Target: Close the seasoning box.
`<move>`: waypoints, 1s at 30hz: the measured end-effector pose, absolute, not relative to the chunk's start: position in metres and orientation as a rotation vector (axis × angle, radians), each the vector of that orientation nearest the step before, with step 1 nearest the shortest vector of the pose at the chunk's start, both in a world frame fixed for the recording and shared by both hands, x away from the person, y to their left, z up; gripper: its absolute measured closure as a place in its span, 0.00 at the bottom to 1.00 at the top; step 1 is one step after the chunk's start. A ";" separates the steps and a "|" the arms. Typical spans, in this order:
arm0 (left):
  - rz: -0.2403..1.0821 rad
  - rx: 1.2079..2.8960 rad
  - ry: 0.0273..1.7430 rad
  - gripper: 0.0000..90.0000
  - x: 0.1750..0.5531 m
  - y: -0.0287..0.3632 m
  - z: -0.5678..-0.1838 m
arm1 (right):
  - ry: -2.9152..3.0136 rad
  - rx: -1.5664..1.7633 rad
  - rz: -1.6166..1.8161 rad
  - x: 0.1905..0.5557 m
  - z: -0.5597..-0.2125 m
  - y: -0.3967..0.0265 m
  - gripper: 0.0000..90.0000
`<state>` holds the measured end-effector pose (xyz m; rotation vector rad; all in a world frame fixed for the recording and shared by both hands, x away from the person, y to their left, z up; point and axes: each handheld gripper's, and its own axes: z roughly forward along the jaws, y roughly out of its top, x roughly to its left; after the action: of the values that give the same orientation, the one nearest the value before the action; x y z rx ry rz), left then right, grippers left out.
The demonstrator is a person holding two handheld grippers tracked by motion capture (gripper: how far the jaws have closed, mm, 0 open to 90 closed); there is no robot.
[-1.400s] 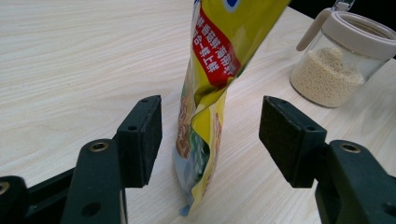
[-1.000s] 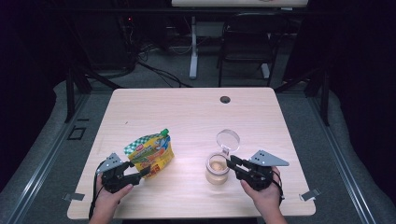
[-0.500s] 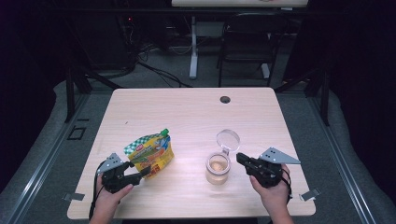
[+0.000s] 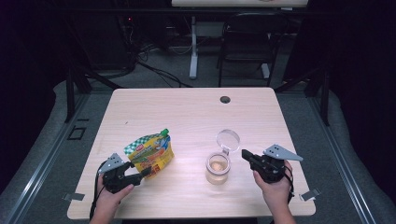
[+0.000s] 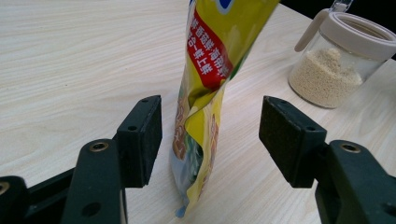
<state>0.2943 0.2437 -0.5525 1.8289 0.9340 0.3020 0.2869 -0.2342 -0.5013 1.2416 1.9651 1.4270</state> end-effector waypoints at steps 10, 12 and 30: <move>0.311 1.823 0.939 0.44 0.293 0.246 -0.552 | 1.955 1.271 1.413 0.299 -0.506 -0.235 1.00; 0.311 1.821 0.945 0.44 0.292 0.247 -0.552 | 1.952 1.277 1.410 0.301 -0.506 -0.235 1.00; 0.324 1.824 0.945 0.44 0.288 0.248 -0.552 | 1.944 1.291 1.441 0.310 -0.510 -0.233 1.00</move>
<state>0.2877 0.2482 -0.5518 1.8237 0.9453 0.3239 0.3100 -0.2332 -0.5096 1.2910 1.9442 1.4412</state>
